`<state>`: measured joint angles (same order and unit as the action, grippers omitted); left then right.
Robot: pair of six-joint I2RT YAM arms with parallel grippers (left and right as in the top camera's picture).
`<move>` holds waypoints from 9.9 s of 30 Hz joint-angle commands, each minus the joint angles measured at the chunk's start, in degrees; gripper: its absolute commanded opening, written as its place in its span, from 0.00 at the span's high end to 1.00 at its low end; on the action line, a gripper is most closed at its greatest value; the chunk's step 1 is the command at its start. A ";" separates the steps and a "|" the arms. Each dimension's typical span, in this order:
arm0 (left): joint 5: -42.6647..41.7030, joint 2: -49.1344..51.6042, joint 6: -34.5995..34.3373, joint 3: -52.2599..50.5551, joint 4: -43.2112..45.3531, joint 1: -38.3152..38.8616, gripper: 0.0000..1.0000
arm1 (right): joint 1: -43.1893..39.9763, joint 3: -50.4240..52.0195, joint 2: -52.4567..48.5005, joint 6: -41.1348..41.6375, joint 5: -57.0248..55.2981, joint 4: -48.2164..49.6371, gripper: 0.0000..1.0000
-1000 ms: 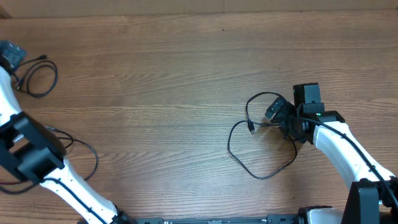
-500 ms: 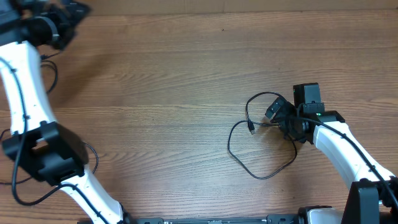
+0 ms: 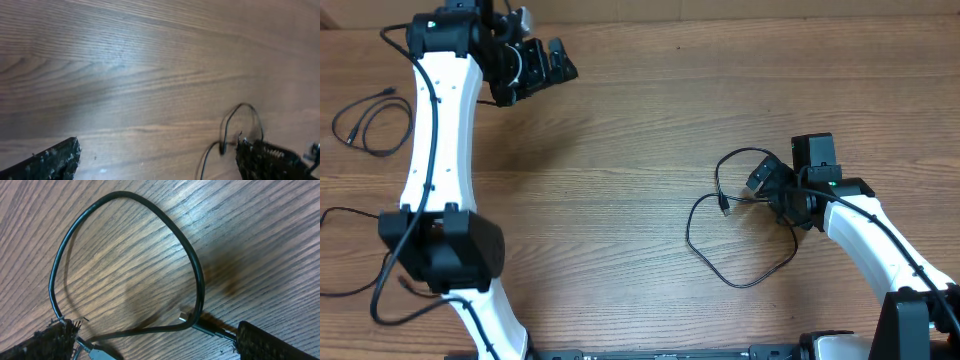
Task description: Untangle cables
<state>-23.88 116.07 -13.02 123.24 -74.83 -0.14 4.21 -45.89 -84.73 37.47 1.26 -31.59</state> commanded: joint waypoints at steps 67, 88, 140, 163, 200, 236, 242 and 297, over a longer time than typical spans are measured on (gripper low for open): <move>5.99 -14.91 11.61 -72.41 95.41 46.99 0.00 | -3.21 -5.07 49.09 3.23 -1.20 -33.48 0.00; 19.85 -25.66 3.54 -70.88 73.70 39.30 0.00 | -3.21 -5.07 49.09 3.06 -1.22 -33.05 0.00; 20.04 -29.81 3.98 -70.90 57.09 36.44 0.00 | 3.23 5.35 0.70 34.53 -2.16 -20.17 0.96; 20.04 -29.81 4.00 -70.90 57.29 36.44 0.01 | 2.43 -11.50 20.06 44.98 -35.82 -52.70 0.96; 20.04 -29.81 4.00 -70.90 57.48 36.44 0.00 | 2.58 -12.24 -5.46 -22.93 14.47 -0.37 0.94; 20.06 -29.81 4.00 -70.90 56.74 36.44 0.00 | 15.69 -12.24 -18.34 -14.51 -7.87 12.02 0.30; 20.06 -29.81 4.00 -70.90 56.59 36.44 0.00 | 16.04 -12.24 -18.91 -11.89 -7.85 13.33 0.31; 24.52 -49.44 -2.47 -64.94 47.43 21.70 0.00 | 19.78 -21.86 -18.86 -18.80 -11.06 0.44 0.00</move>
<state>-0.12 69.93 -12.84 57.25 -25.91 24.16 22.72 -66.22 -102.54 21.85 -5.23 -31.53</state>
